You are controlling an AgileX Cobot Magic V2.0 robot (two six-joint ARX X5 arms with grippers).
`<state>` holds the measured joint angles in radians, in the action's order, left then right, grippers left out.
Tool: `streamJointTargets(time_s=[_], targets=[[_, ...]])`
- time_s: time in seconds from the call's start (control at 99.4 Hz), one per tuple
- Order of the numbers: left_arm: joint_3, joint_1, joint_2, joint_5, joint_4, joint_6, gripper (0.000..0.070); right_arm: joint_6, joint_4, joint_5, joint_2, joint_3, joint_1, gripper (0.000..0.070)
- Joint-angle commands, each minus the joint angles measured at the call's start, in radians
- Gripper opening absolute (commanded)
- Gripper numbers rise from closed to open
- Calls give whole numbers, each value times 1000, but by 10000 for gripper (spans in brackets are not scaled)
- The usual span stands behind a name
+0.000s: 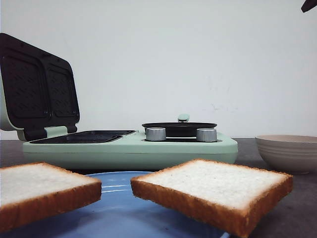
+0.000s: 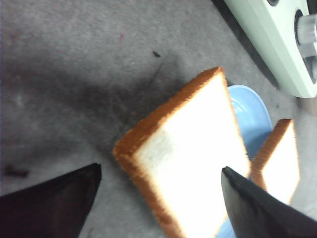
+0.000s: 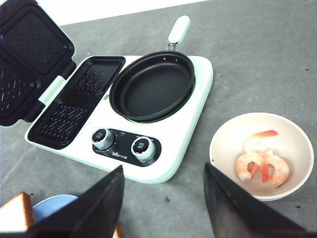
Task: Make breakfast with bread and shrimp
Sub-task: 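Lower the left gripper to the bread slice nearest it and grasp, then lift the bread slice with the left gripper toward the sandwich maker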
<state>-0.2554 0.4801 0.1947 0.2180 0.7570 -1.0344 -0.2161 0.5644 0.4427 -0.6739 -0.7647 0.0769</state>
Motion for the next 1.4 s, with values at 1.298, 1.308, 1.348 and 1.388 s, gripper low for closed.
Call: streamJointTargets(time_s=[1.298, 1.308, 1.348, 1.388], targets=[[0, 58, 17, -126, -406, 148, 7, 7, -9, 3, -4, -10, 7, 308], [-5, 58, 20, -127, -407, 160, 7, 7, -9, 3, -4, -10, 7, 308], [-27, 58, 35, -133, -409, 208, 7, 7, -9, 3, -4, -10, 7, 308], [-51, 58, 56, -135, -412, 262, 7, 7, -9, 3, -4, -10, 7, 308]])
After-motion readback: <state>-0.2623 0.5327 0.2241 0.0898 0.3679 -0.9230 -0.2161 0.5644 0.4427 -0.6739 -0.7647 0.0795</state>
